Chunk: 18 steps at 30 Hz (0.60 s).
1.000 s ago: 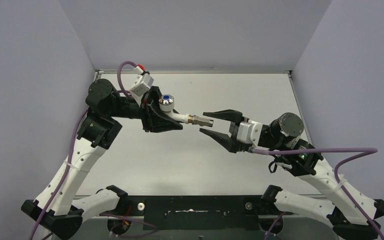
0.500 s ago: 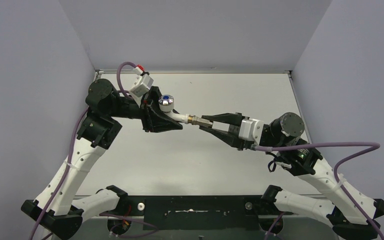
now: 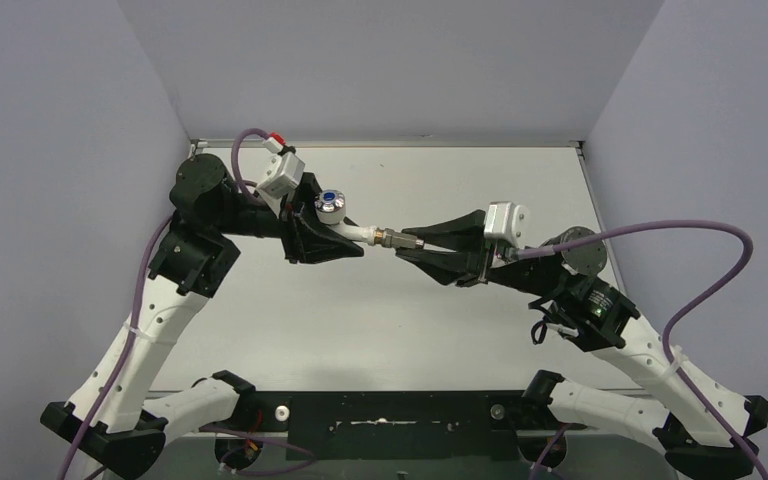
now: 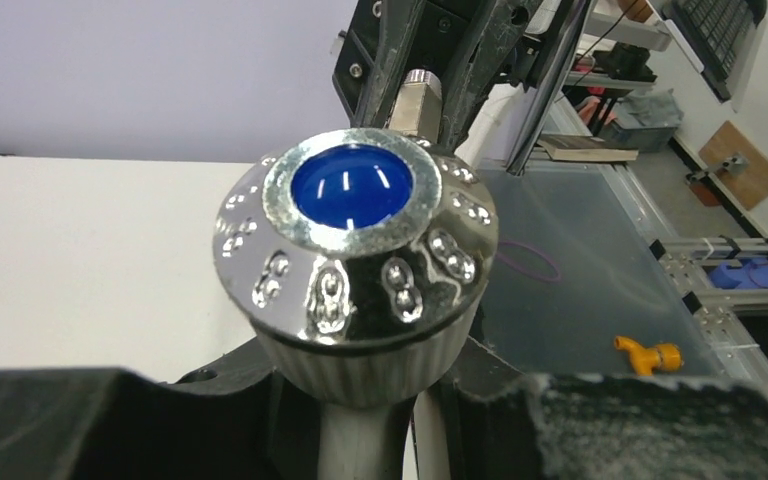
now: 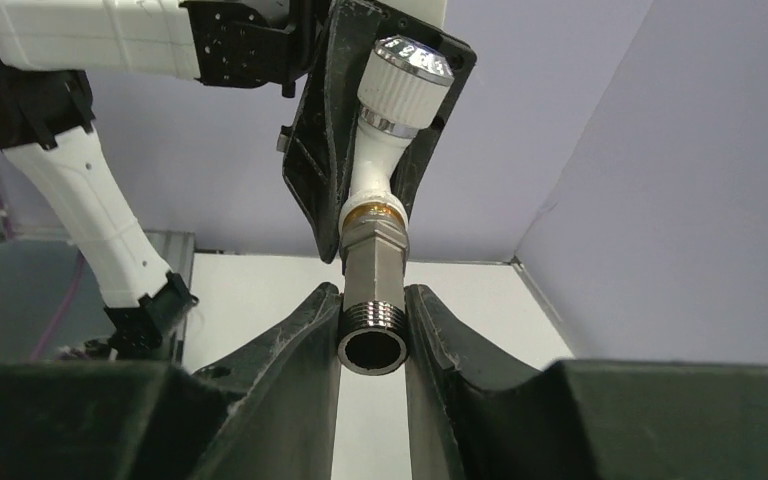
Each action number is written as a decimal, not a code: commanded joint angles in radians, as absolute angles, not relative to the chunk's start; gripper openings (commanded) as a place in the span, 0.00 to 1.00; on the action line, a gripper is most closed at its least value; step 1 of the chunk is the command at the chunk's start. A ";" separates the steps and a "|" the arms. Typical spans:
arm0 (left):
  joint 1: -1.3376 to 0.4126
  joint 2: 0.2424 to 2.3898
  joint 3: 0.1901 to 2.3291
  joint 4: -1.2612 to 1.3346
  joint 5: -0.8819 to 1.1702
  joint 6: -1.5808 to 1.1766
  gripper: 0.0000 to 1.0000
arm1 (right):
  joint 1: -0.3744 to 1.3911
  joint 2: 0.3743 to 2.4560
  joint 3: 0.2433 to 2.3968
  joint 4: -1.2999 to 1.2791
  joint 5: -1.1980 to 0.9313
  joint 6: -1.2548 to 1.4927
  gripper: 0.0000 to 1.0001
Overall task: Install the water faucets
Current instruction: Screw the water faucet onto the adaptor.
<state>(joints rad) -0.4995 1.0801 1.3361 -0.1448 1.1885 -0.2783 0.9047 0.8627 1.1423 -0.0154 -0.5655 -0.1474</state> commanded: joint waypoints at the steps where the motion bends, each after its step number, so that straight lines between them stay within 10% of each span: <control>1: -0.499 1.073 1.413 -0.161 1.181 -0.172 0.00 | 0.909 0.873 1.126 0.110 -0.445 0.136 0.00; 18: -0.491 1.074 1.444 -0.201 1.085 0.045 0.00 | 0.907 0.855 1.092 0.122 -0.241 0.707 0.00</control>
